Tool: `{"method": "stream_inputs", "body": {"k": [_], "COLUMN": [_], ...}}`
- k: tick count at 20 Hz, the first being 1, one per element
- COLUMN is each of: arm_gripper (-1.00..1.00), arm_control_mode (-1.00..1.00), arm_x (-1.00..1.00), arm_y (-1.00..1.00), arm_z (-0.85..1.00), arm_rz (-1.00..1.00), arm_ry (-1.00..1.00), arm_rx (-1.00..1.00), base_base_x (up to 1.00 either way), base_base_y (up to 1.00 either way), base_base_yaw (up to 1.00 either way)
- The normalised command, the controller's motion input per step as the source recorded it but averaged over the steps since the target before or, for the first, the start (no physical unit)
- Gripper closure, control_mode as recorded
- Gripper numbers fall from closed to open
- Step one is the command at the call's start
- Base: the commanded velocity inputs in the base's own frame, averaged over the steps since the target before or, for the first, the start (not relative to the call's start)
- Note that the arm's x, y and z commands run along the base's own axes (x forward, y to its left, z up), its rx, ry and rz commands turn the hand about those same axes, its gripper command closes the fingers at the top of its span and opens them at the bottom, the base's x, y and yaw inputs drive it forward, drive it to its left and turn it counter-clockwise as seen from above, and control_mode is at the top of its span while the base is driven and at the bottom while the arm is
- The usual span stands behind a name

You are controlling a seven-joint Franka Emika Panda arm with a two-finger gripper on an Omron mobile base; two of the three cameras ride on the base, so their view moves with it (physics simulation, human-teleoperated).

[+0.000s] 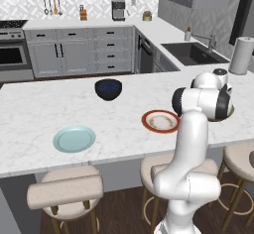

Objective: Pick the chicken drumstick and broccoli from their plates and place them in the bowl. Then put the bowl in the fridge.

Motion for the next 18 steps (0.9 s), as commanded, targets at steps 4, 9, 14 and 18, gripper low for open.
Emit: {"method": "stream_inputs", "body": {"k": [4, 9, 14, 18], "arm_gripper": [-1.00, -1.00, -1.00, -1.00], "arm_control_mode": [-1.00, -1.00, -1.00, -1.00], "arm_x": [0.27, 0.15, -0.11, -0.26], "arm_y": [-0.04, -0.01, -0.02, 0.00], "arm_z": [-0.01, -0.01, 0.00, 0.00], "arm_rz": [0.00, 0.00, 0.00, 0.00], "arm_ry": [0.00, 0.00, 0.00, 0.00], "arm_rx": [0.00, 0.00, 0.00, 0.00], "base_base_x": [0.00, 0.00, 0.00, 0.00], "base_base_y": [0.00, 0.00, 0.00, 0.00], "base_base_yaw": [0.00, 0.00, 0.00, 0.00]}}
